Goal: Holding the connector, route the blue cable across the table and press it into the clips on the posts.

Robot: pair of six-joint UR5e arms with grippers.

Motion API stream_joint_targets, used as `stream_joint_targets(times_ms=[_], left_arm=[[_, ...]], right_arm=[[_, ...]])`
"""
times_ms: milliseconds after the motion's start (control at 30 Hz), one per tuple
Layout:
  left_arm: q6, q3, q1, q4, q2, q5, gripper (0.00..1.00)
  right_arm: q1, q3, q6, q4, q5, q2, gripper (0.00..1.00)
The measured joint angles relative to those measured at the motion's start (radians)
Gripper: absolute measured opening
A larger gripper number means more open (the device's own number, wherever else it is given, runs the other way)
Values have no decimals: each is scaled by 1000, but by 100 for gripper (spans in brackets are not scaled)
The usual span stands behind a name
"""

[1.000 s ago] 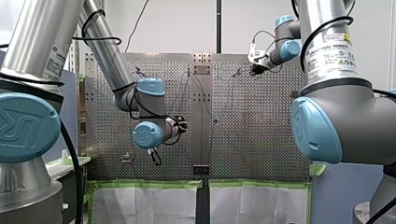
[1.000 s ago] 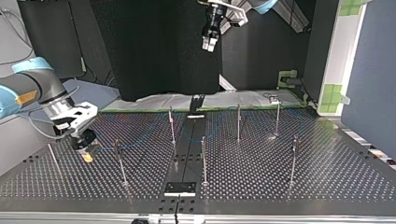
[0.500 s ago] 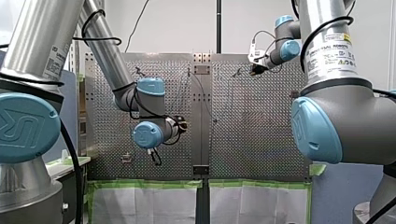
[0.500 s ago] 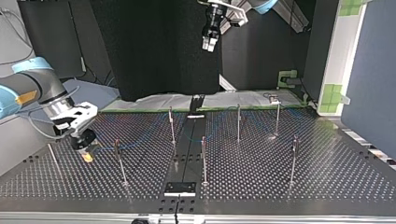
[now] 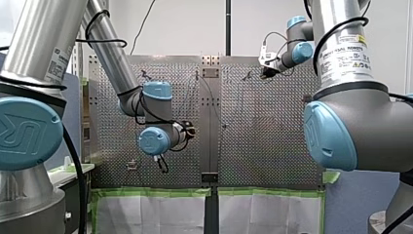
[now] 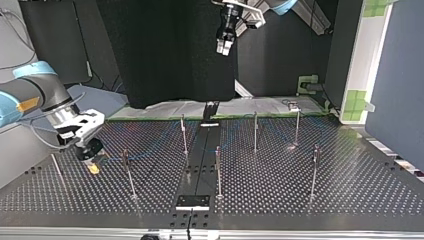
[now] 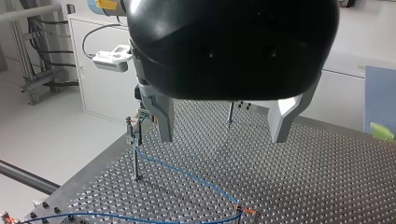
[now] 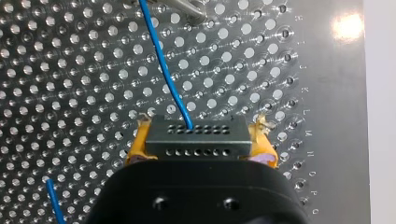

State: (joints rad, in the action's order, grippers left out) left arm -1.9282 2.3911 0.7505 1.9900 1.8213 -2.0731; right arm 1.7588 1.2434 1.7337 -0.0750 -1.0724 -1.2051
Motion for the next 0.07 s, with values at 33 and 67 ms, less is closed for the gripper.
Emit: stream_joint_targets(times_ms=[33,67], left_arm=[[0,0,0,0,0,0,100],[0,0,0,0,0,0,100]], right_arm=[[0,0,0,0,0,0,0],[0,0,0,0,0,0,0]])
